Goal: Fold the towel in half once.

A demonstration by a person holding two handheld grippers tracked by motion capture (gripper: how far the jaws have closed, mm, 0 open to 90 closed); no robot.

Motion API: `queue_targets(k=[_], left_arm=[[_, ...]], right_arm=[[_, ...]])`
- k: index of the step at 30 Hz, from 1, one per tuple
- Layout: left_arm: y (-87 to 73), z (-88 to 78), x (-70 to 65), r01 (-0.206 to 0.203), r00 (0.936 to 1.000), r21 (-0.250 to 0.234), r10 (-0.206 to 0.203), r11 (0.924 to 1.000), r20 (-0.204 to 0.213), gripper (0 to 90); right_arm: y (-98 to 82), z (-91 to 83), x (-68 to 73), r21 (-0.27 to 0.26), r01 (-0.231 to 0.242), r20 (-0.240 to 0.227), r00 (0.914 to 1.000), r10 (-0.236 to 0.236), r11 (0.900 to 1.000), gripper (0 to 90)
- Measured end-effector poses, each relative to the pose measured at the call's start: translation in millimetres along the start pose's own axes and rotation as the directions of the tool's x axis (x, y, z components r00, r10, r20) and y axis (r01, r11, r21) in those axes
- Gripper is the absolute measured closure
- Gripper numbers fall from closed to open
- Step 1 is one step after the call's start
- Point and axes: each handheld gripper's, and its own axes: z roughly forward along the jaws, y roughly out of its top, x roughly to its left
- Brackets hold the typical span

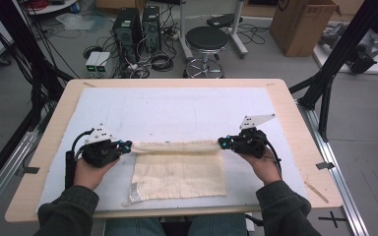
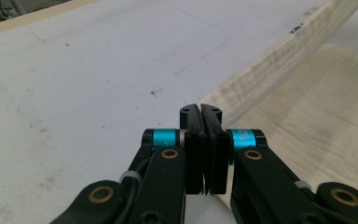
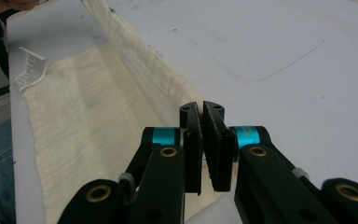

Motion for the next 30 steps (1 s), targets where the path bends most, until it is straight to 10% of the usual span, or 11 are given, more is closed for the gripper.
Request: queue_targets(k=[30], left_arm=[[-15.1,-23.9,-30.3,-0.051,0.9979,-0.024,0.052,0.9984,0.039,87.6]], right_arm=[[-17.9,-16.0,29.1,-0.004,0.050,-0.001,0.9988,-0.050,0.999,86.2]])
